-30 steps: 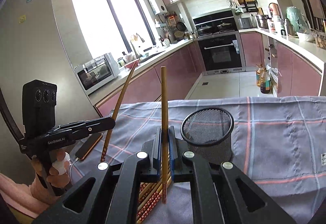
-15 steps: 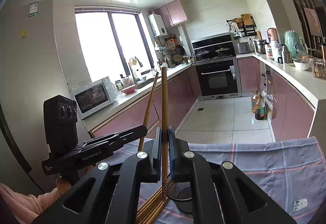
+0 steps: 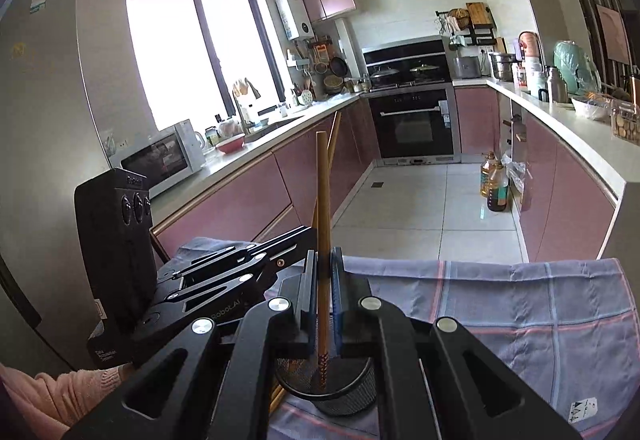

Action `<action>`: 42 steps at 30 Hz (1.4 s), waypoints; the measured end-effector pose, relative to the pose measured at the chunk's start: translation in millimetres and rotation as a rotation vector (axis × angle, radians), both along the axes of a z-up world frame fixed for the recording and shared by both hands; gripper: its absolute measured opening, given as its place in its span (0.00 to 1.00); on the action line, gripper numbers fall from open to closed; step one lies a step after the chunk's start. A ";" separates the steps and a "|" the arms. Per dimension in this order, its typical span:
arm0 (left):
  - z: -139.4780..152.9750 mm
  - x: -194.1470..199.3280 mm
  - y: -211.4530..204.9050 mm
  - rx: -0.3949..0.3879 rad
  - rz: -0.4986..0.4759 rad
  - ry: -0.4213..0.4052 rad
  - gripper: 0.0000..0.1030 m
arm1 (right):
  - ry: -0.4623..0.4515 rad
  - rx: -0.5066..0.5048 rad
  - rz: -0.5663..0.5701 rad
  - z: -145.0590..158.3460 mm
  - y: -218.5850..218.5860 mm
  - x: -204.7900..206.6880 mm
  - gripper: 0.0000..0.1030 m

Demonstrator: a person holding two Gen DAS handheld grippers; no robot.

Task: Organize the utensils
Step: 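Lift both held chopsticks upright and lower them into the black mesh cup, then open both tools to release the chopsticks and pull back from the cup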

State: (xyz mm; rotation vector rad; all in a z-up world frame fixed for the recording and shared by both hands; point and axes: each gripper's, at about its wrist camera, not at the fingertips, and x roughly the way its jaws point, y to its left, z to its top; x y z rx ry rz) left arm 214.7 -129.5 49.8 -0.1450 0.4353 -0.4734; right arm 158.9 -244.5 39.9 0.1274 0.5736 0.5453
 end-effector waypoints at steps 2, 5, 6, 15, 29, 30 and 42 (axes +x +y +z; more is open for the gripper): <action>-11.3 2.9 -2.3 0.030 -0.001 0.016 0.08 | 0.034 -0.011 0.006 -9.4 2.2 2.9 0.05; -24.6 -0.4 -3.4 0.063 -0.013 0.040 0.08 | 0.084 -0.021 0.015 -20.6 4.8 7.4 0.05; -28.7 -2.5 -2.0 0.073 -0.015 0.051 0.08 | 0.093 -0.024 0.014 -22.7 5.6 8.7 0.05; -50.6 -9.4 9.3 0.128 -0.040 0.094 0.09 | 0.143 -0.019 -0.027 -37.8 8.0 27.8 0.08; -38.6 -55.7 70.8 0.127 0.024 0.079 0.38 | 0.020 -0.049 -0.118 -26.3 6.4 0.9 0.26; -41.6 -59.2 77.4 0.132 0.030 0.090 0.39 | -0.005 -0.059 -0.120 -22.5 5.8 -8.1 0.29; -115.5 -96.9 102.0 0.248 -0.007 0.277 0.42 | 0.074 -0.088 0.077 -63.2 43.9 -80.9 0.38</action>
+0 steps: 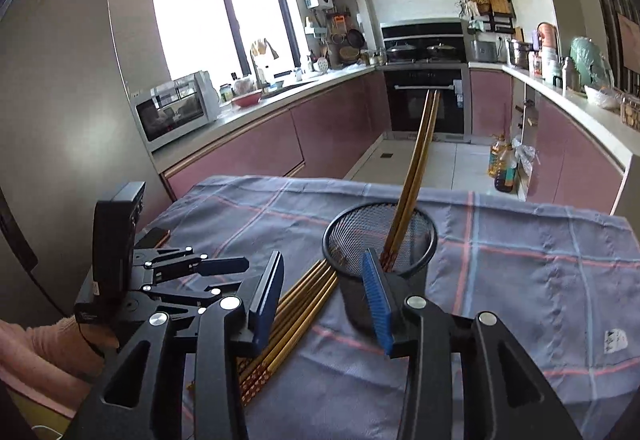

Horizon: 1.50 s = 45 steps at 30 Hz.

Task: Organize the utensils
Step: 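Open both tools to release the chopsticks and pull back from the cup, then close the left tool on a chopstick while the right tool grasps another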

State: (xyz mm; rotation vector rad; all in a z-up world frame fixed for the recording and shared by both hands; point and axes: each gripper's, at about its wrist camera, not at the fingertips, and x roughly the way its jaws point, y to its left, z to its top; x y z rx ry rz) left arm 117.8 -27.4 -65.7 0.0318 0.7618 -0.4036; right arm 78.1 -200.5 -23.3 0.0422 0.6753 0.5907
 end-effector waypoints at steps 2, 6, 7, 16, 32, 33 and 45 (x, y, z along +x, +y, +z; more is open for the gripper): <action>-8.2 -3.1 -4.6 0.003 -0.019 0.021 0.44 | 0.070 0.006 0.007 -20.1 7.4 2.5 0.37; -19.3 -7.8 -13.4 0.037 -0.035 0.038 0.45 | 0.159 0.005 0.009 -49.9 21.2 5.8 0.37; -22.4 -8.0 -14.4 0.041 -0.037 0.047 0.45 | 0.172 0.006 0.009 -54.2 23.5 6.2 0.37; -34.2 -2.1 -10.0 0.043 0.002 0.119 0.40 | 0.218 0.002 0.006 -66.9 35.5 4.2 0.37; -35.4 0.2 12.4 -0.014 0.012 0.156 0.29 | 0.223 -0.105 -0.022 -77.5 55.0 10.5 0.35; -35.5 -0.3 12.4 -0.011 0.010 0.156 0.28 | 0.220 -0.115 -0.022 -78.1 55.8 10.4 0.34; -37.3 -2.8 5.6 0.063 -0.001 0.147 0.24 | 0.203 -0.223 -0.034 -76.9 64.6 13.3 0.30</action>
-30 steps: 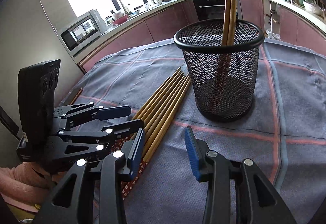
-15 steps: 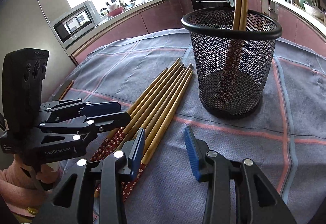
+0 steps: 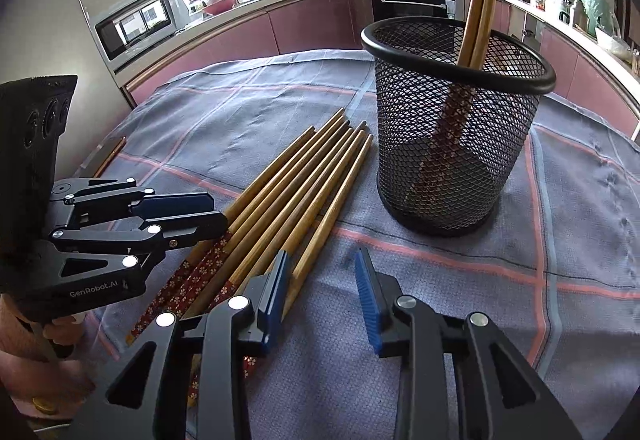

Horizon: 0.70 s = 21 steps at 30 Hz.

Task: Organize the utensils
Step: 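Close the left tool on a chopstick while the right tool grasps another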

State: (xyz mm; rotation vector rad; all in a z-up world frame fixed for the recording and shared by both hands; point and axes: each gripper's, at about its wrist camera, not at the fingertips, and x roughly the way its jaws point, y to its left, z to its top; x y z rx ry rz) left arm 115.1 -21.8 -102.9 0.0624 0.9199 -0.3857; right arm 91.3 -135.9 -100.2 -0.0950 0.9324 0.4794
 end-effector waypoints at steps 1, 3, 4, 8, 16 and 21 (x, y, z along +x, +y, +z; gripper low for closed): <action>-0.3 1.3 -1.3 0.005 -0.001 0.000 0.23 | -0.004 -0.009 -0.001 0.0 2.4 1.2 0.30; -1.1 4.1 -2.5 0.010 0.002 0.001 0.22 | -0.010 -0.021 -0.002 -0.7 5.2 3.3 0.31; -1.3 6.0 -2.8 0.011 0.005 0.002 0.21 | -0.014 -0.022 -0.006 -1.2 5.8 4.4 0.30; -1.6 11.8 -4.3 0.009 0.019 0.005 0.17 | -0.011 0.006 -0.020 -2.6 2.2 7.4 0.20; -1.4 7.1 -1.9 -0.034 0.063 0.009 0.08 | 0.028 0.130 -0.083 -5.1 -16.1 7.9 0.07; 7.7 0.1 4.4 -0.068 0.062 -0.012 0.07 | 0.002 0.182 -0.088 3.7 -24.5 0.8 0.05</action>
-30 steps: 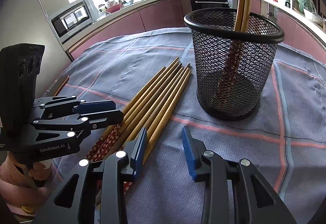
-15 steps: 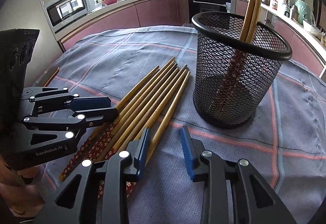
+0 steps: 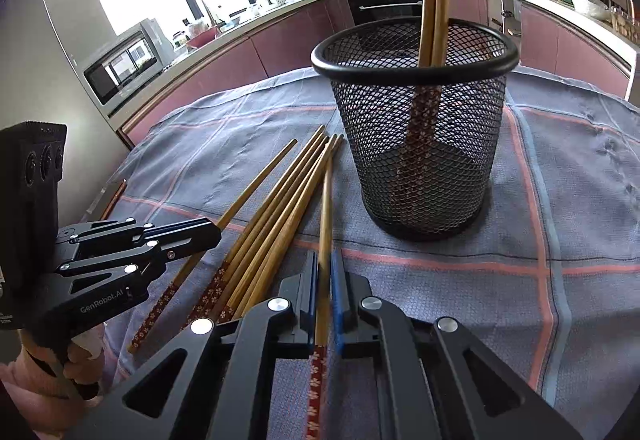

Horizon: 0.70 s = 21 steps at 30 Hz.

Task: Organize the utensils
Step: 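Close the left tool on a chopstick while the right tool grasps another, then raise both held chopsticks upright above the table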

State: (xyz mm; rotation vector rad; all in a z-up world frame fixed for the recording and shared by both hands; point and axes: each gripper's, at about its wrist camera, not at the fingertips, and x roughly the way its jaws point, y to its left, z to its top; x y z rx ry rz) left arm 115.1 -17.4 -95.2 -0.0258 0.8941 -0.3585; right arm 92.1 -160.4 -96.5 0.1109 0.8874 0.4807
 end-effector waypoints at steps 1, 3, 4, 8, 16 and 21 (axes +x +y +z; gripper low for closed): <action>0.8 -2.0 0.3 -0.001 -0.006 -0.004 0.07 | -0.008 0.007 0.012 3.2 -0.5 -2.1 0.05; 0.4 -4.9 -1.5 0.004 -0.025 -0.002 0.07 | -0.021 0.010 0.031 7.4 0.4 -6.3 0.05; -0.9 -5.8 -2.3 0.009 -0.028 0.001 0.07 | -0.025 0.003 0.034 8.3 1.1 -7.1 0.05; -5.9 -6.6 -0.8 0.005 -0.031 0.019 0.07 | -0.003 -0.001 0.010 4.7 -2.6 -4.5 0.05; -8.2 -6.9 2.2 0.000 -0.038 0.028 0.07 | 0.002 0.030 0.011 3.2 -7.5 -8.0 0.05; -8.3 -7.8 1.1 0.002 -0.049 0.024 0.07 | 0.015 0.021 0.073 3.2 7.0 -7.4 0.05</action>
